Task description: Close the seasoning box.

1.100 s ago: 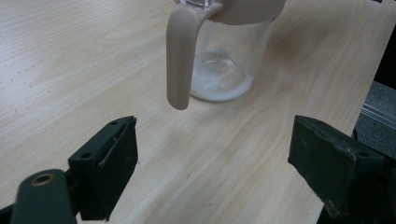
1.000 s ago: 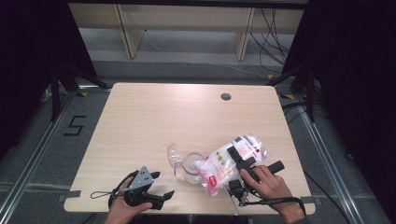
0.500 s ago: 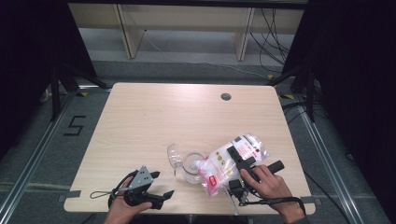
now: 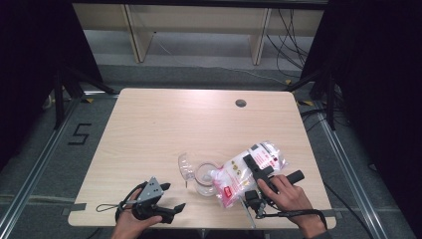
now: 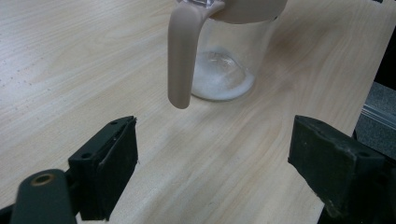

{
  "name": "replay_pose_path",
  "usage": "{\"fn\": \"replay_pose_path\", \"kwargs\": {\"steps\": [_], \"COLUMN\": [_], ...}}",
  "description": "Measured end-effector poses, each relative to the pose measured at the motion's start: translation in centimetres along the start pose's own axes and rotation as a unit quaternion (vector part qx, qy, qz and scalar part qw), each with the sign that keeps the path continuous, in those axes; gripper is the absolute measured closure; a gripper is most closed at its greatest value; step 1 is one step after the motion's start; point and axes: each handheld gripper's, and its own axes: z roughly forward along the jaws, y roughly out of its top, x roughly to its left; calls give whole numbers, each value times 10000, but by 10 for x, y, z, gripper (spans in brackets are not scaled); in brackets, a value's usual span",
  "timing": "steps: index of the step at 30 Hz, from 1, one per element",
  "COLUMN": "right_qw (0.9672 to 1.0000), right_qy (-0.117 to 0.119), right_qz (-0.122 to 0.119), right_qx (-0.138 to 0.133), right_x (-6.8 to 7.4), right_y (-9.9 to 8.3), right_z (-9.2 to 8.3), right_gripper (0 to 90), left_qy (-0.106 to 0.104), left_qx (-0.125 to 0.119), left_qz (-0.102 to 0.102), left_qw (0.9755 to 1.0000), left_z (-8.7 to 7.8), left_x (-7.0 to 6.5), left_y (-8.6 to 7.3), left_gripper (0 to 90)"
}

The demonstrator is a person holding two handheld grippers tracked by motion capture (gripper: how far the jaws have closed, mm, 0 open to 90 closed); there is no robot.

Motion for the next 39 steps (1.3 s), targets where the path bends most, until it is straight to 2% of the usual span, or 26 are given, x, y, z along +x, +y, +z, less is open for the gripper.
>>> {"fn": "replay_pose_path", "kwargs": {"steps": [1, 2, 3, 4, 6, 8, 11, 14, 15, 17, 18, 19, 22, 23, 24, 28, 30, 31, 32, 33, 34, 35, 36, 37, 38, 39], "right_qw": [10000, 10000, 10000, 10000, 9999, 9999, 10000, 9999, 10000, 9997, 9997, 9999, 10000, 10000, 10000, 10000, 9992, 10000, 10000, 10000, 10000, 10000, 10000, 10000, 10000, 10000], "right_qy": [25, 11, -11, 13, -14, -19, -27, -36, -9, -82, -82, -54, -48, -37, -41, 2, -45, 4, -2, -4, -6, 14, 9, -14, 59, 33], "right_qz": [17, 12, -30, 13, -128, -136, -45, -111, -67, -234, -216, -97, -45, -33, -76, -69, -333, -30, 17, -3, 3, 65, 60, -1, 48, -19], "right_qx": [-2, 4, 2, 20, -38, -13, 33, -12, -6, -83, -79, -12, -16, -24, -29, -61, -217, -58, -35, -50, -54, -42, -44, -64, -15, -35], "right_x": [0, 0, -1, 0, -2, -3, -2, -4, -3, -7, -7, -6, -6, -6, -7, -6, -10, -5, -4, -5, -5, -3, -3, -4, -4, -4], "right_y": [0, 0, 0, -1, -1, -2, -1, 0, 0, 1, 0, 0, 1, 1, 1, 1, 1, 0, 0, 0, 0, 0, 0, 0, 0, 0], "right_z": [0, 0, 0, 0, 1, 0, -2, -2, -1, -1, -1, -2, -1, 0, 0, 1, 3, 1, 1, 1, 1, 2, 2, 2, 2, 2], "right_gripper": [514, 513, 514, 514, 515, 515, 515, 516, 516, 517, 517, 517, 519, 520, 520, 524, 525, 525, 526, 526, 527, 527, 527, 528, 528, 529], "left_qy": [51, -33, -27, 3, 7, 35, 54, -12, 53, 23, 57, -10, 27, 58, 21, 63, 48, -2, 3, 3, 64, 66, 65, 8, 28, 63], "left_qx": [-72, -67, -121, -80, -19, -44, -26, -133, -40, -45, 28, -94, -53, 40, -38, 13, 43, -109, -107, -110, 15, 11, -8, -118, -99, 10], "left_qz": [-29, -24, -43, -39, 5, -26, -10, 3, 24, 17, 94, -42, 21, 101, 19, 67, 82, -44, -26, -37, 74, 69, 51, -71, -33, 61], "left_qw": [10000, 10000, 9999, 10000, 10000, 10000, 10000, 9999, 10000, 10000, 9999, 9999, 10000, 9999, 10000, 10000, 9999, 9999, 9999, 9999, 10000, 10000, 10000, 9999, 9999, 10000], "left_z": [0, 0, 0, 0, -1, 0, 0, 0, 0, 0, -1, 0, 0, -1, -1, -1, -2, 0, 0, 0, -1, -1, -1, 0, 0, -1], "left_x": [-1, -1, -1, -1, 0, -1, -1, 0, 1, 1, 2, -1, 0, 2, 1, 1, 1, -1, -1, -1, 1, 1, 1, -1, 0, 1], "left_y": [0, 0, 0, 0, 0, 0, 0, 0, 0, 0, 0, 0, 0, 0, 0, 0, 1, 0, 0, 0, 0, 0, 0, 0, 0, 0], "left_gripper": [153, 153, 153, 153, 153, 153, 153, 153, 153, 153, 153, 153, 153, 153, 153, 153, 153, 153, 153, 153, 153, 153, 153, 153, 153, 153]}}
